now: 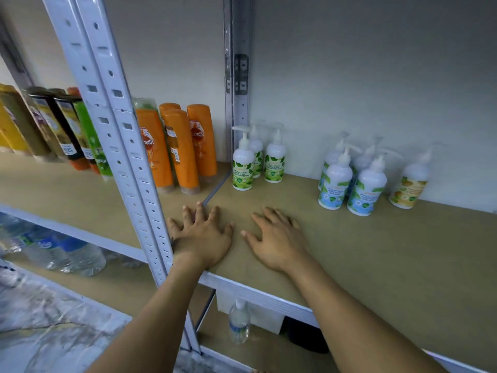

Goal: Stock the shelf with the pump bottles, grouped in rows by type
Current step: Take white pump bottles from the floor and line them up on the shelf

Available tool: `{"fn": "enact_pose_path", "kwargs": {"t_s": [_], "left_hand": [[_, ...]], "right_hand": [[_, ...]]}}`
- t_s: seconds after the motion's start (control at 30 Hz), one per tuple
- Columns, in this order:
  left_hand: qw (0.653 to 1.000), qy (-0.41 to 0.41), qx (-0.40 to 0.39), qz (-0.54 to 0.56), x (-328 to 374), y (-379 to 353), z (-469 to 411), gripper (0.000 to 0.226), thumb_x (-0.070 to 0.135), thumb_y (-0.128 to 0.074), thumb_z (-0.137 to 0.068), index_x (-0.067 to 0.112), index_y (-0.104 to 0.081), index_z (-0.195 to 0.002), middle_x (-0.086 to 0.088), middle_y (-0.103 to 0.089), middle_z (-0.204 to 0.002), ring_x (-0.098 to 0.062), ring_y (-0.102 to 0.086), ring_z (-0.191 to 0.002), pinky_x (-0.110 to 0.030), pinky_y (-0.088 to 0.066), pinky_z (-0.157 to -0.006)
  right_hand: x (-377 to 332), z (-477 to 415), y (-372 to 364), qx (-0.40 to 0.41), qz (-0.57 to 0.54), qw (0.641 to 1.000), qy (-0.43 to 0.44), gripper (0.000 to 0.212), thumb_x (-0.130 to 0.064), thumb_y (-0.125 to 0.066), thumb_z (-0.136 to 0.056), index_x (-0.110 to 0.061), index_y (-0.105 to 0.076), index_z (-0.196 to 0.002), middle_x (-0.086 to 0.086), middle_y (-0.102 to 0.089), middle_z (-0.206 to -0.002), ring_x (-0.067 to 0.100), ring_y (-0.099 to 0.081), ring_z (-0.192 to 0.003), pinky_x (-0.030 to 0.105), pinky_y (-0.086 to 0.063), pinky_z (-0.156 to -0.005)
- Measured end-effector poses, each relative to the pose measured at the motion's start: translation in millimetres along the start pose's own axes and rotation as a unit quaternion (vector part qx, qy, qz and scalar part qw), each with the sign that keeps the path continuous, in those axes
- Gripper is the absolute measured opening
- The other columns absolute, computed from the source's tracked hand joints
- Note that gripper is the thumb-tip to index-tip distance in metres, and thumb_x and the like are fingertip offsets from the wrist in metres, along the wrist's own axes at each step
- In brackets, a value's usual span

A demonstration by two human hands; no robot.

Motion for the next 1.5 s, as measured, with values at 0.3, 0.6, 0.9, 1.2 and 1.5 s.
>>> {"fn": "enact_pose_path", "kwargs": {"t_s": [0.3,0.6,0.9,1.2,1.5], "left_hand": [[0.978,-0.199,0.061,0.007,9.7,8.1,90.4,0.069,0.055,-0.009,-0.099,0.025,-0.041,-0.153,0.001,-0.033,-0.162,-0.021,-0.025,-0.151,-0.041,-0.019,-0.119],[0.985,-0.132,-0.022,0.111,-120.9,-62.9,250.3,0.046,0.045,-0.047,-0.103,0.030,-0.046,-0.147,0.006,-0.023,-0.165,-0.021,-0.029,-0.149,-0.041,-0.031,-0.117],[0.976,0.128,-0.066,0.164,-302.2,-130.4,456.8,0.037,0.029,-0.071,-0.091,0.016,-0.068,-0.126,-0.005,-0.063,-0.133,-0.026,-0.061,-0.122,-0.025,-0.040,-0.101],[0.929,0.339,-0.028,0.148,-388.1,-191.6,626.0,0.044,0.030,-0.080,-0.080,0.023,-0.068,-0.123,-0.003,-0.061,-0.125,-0.029,-0.061,-0.114,-0.043,-0.053,-0.087],[0.881,0.403,0.011,0.247,-385.9,-224.9,662.3,0.031,0.023,-0.071,-0.089,0.024,-0.068,-0.121,0.005,-0.057,-0.099,-0.011,-0.062,-0.076,-0.032,-0.048,-0.074]], "right_hand": [[-27.3,109.4,-0.6,-0.023,0.048,0.998,0.044,0.071,-0.067,-0.026,-0.097,-0.034,-0.014,-0.158,-0.002,-0.002,-0.169,0.021,0.000,-0.155,0.051,-0.003,-0.122],[-104.2,221.8,-50.1,-0.122,0.017,0.982,0.145,0.077,-0.063,-0.043,-0.096,-0.033,-0.012,-0.159,0.000,-0.005,-0.168,0.027,-0.004,-0.154,0.051,-0.012,-0.122],[-222.1,307.4,-147.6,-0.327,0.055,0.896,0.296,0.082,-0.052,-0.060,-0.094,-0.036,-0.013,-0.158,0.002,-0.032,-0.159,0.028,-0.038,-0.141,0.047,-0.040,-0.108],[-315.1,336.0,-220.2,-0.373,0.037,0.875,0.306,0.067,-0.040,-0.068,-0.088,-0.036,-0.037,-0.148,0.000,-0.052,-0.144,0.027,-0.053,-0.125,0.042,-0.049,-0.095],[-337.8,304.3,-296.9,-0.400,0.070,0.886,0.225,0.057,-0.053,-0.054,-0.071,-0.047,-0.041,-0.127,0.004,-0.058,-0.133,0.032,-0.056,-0.116,0.051,-0.050,-0.094]]}}
Point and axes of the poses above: each hand's wrist, its own z-axis away from the middle knuckle, its own y-axis out of the back of the hand, x = y × z, the point moved 7 cm from there along -z, towards the middle knuckle
